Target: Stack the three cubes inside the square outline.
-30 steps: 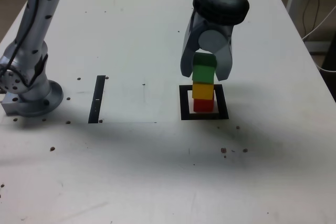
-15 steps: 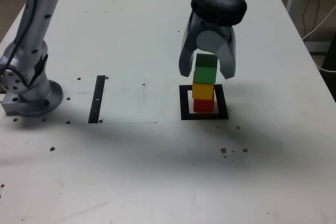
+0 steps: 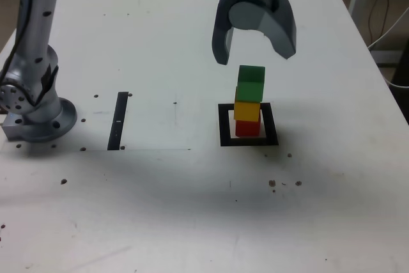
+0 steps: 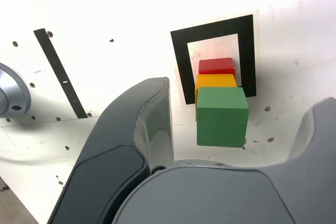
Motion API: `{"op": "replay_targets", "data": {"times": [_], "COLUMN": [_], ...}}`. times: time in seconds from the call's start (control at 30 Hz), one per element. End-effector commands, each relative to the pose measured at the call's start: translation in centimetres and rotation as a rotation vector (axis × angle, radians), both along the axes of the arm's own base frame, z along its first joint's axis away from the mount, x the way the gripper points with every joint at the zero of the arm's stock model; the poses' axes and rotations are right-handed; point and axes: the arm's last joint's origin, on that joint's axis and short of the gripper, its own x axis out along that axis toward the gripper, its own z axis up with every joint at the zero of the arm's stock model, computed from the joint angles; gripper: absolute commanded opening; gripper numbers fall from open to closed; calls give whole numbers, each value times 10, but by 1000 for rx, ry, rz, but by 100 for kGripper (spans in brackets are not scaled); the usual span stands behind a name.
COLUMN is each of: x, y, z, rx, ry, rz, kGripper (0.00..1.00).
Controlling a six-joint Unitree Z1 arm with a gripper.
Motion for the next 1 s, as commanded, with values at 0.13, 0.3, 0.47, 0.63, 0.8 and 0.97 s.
{"op": "replay_targets", "data": {"times": [0.13, 0.3, 0.47, 0.63, 0.8, 0.97], "x": [-7, -24, -47, -73, -99, -122], "y": [2, 7, 16, 23, 26, 30], "z": [7, 10, 8, 5, -2, -14], "rx": [6, 10, -1, -8, -18, -27], "ry": [-1, 15, 44, 62, 70, 77], "rz": [-3, 7, 33, 56, 73, 95], "kGripper": [98, 98, 98, 98, 98, 98]}}
